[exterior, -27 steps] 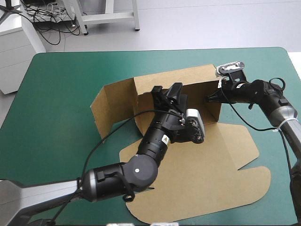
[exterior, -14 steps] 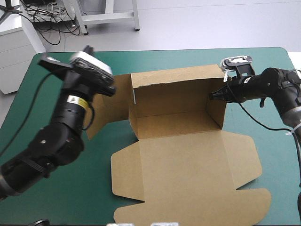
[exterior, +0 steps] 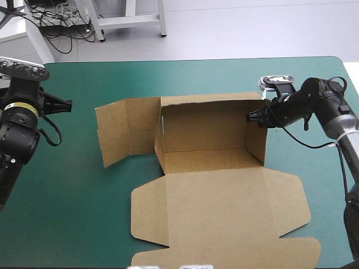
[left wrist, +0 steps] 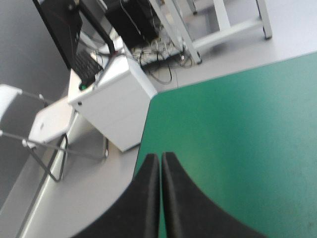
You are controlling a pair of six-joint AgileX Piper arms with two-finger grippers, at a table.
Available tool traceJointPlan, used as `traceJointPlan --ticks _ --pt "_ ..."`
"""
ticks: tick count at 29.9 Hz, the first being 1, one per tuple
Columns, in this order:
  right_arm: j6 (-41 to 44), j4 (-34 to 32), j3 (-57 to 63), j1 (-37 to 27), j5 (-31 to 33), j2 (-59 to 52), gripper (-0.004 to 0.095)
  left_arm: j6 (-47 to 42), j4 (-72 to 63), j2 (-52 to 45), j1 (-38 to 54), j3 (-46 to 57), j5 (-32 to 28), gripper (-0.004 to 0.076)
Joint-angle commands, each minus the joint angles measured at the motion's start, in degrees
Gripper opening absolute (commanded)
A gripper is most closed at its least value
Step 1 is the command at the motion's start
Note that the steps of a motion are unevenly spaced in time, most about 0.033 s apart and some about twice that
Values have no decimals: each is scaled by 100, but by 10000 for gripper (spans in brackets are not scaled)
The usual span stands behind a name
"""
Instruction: Fold the box
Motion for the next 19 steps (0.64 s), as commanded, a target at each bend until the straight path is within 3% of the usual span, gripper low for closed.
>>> traceJointPlan --ticks 1,4,12,16,19 --pt "-22 66 -110 -24 -236 144 16 681 -943 36 689 -162 -279 1" --pt "-146 66 -224 -24 -438 283 88 1173 -1613 82 1023 -162 -213 1" --pt "-146 11 -991 -24 -775 604 417 1720 -2290 273 1155 -152 -140 1" --pt "169 -486 -1822 -24 -404 724 535 1806 -2307 455 1155 -152 -57 1" --pt "495 -1103 -2650 -24 101 812 549 1821 -2353 579 1155 -152 47 1"
